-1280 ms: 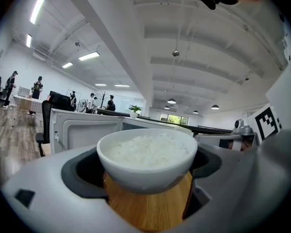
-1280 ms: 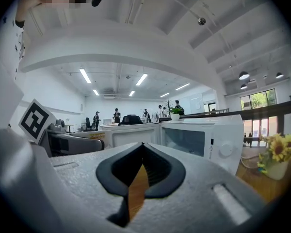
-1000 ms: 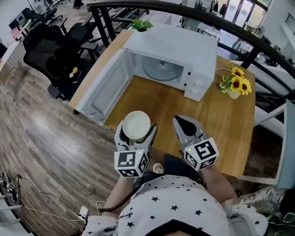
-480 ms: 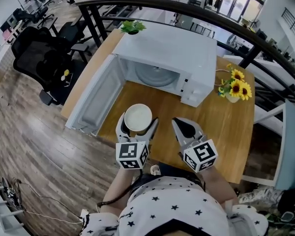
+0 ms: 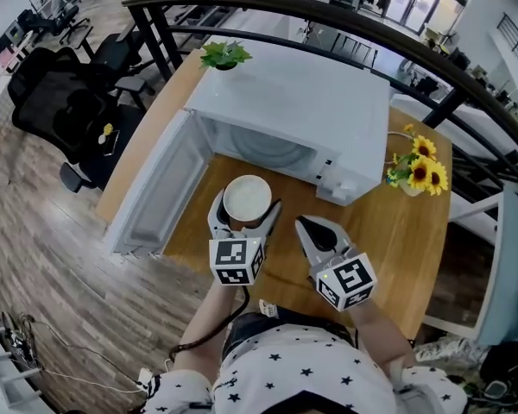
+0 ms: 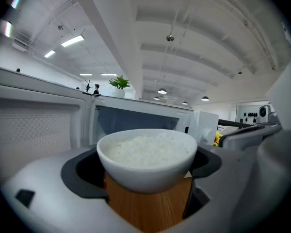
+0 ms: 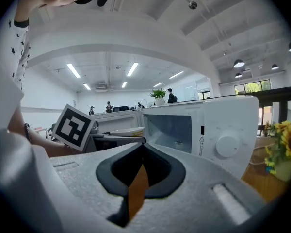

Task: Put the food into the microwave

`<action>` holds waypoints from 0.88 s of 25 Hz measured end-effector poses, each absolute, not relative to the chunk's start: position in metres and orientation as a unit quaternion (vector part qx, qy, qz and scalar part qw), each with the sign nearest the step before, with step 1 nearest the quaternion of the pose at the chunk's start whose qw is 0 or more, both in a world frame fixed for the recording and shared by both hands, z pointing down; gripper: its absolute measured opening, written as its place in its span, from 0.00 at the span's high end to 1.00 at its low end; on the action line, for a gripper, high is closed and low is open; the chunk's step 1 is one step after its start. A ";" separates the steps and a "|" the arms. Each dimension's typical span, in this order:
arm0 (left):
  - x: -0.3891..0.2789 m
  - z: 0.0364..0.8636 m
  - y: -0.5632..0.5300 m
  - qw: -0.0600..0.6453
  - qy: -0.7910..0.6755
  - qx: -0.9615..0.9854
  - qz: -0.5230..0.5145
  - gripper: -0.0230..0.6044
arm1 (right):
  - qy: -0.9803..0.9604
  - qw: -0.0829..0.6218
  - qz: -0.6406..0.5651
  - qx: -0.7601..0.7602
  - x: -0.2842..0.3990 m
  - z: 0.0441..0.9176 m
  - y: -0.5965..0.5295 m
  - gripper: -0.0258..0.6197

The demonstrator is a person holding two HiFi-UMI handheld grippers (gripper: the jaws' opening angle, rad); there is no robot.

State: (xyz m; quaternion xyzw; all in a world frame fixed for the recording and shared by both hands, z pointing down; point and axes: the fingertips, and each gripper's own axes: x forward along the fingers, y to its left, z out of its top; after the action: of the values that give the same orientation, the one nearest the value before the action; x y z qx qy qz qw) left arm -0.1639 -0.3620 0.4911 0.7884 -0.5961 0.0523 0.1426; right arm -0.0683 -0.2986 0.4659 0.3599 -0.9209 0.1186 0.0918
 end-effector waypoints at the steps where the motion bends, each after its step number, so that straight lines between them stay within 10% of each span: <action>1: -0.163 0.494 -0.369 0.143 -0.595 0.789 0.056 0.16 | -0.921 0.092 0.121 0.359 -0.069 0.468 -0.302 0.95; 22: -0.155 0.558 -0.472 0.145 -0.589 0.785 0.121 0.16 | -0.910 0.109 0.164 0.365 -0.060 0.514 -0.345 0.95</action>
State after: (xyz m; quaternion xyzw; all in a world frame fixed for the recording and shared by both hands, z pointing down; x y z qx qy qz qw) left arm -0.1551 -0.4717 0.5576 0.7853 -0.5894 0.1214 0.1451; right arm -0.0601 -0.3454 0.5136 0.3649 -0.9099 0.1641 0.1093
